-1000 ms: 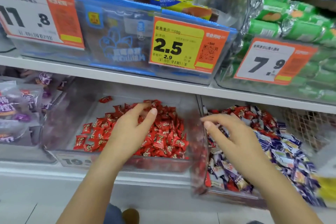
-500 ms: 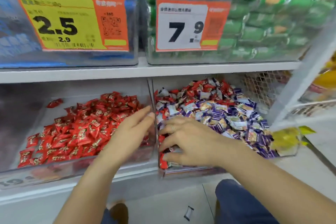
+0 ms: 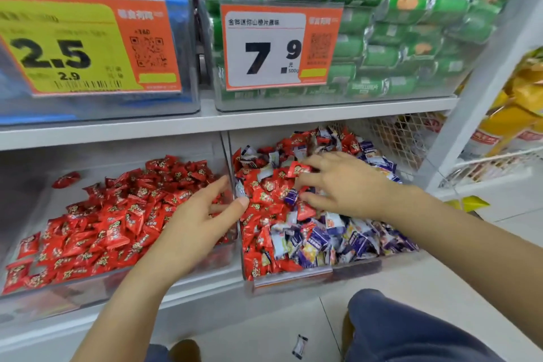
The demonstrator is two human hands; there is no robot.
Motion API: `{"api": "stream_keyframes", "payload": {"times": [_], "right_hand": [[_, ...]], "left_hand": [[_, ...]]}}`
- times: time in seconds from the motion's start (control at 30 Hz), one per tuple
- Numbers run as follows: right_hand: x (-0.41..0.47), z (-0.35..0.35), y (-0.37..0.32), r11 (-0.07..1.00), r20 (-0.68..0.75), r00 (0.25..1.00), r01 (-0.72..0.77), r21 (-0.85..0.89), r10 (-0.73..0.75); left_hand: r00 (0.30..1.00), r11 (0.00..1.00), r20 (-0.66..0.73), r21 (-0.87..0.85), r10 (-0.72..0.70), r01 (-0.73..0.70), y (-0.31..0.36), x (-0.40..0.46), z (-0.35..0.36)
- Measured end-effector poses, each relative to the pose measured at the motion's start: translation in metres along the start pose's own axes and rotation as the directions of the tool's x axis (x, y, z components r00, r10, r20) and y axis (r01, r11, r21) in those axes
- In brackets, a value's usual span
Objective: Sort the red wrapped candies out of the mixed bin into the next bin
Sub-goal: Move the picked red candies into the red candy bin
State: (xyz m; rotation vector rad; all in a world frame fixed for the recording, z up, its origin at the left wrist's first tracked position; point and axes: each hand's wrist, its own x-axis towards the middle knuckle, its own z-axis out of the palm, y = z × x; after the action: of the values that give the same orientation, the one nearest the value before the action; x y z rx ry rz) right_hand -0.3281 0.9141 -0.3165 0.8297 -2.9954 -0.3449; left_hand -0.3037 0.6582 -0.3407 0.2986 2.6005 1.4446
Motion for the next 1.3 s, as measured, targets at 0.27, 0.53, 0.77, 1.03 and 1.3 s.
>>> {"api": "stream_keyframes", "payload": {"times": [0.27, 0.53, 0.77, 1.03, 1.3], "right_hand": [[-0.054, 0.011, 0.023, 0.732, -0.119, 0.917, -0.22, 0.644, 0.381], [-0.054, -0.006, -0.034, 0.78, -0.33, 0.884, -0.06, 0.622, 0.331], [0.03, 0.015, -0.093, 0.964, 0.04, 0.976, 0.205, 0.169, -0.215], [0.069, 0.017, -0.105, 0.927, 0.469, 0.883, 0.184, -0.328, -0.009], [0.034, -0.009, -0.029, 0.979, 0.189, 0.973, -0.097, -0.18, 0.131]], "left_hand": [[0.927, 0.973, -0.317, 0.175, 0.2, -0.15, 0.006, 0.007, 0.005], [0.871, 0.994, -0.486, -0.044, 0.07, -0.105, 0.04, 0.025, 0.026], [0.956, 0.995, -0.279, -0.063, -0.093, 0.079, 0.028, 0.026, 0.028], [0.973, 0.999, -0.229, 0.025, -0.031, 0.038, 0.022, 0.027, 0.026], [0.976, 0.993, -0.213, 0.106, -0.034, 0.058, 0.019, 0.029, 0.026]]}}
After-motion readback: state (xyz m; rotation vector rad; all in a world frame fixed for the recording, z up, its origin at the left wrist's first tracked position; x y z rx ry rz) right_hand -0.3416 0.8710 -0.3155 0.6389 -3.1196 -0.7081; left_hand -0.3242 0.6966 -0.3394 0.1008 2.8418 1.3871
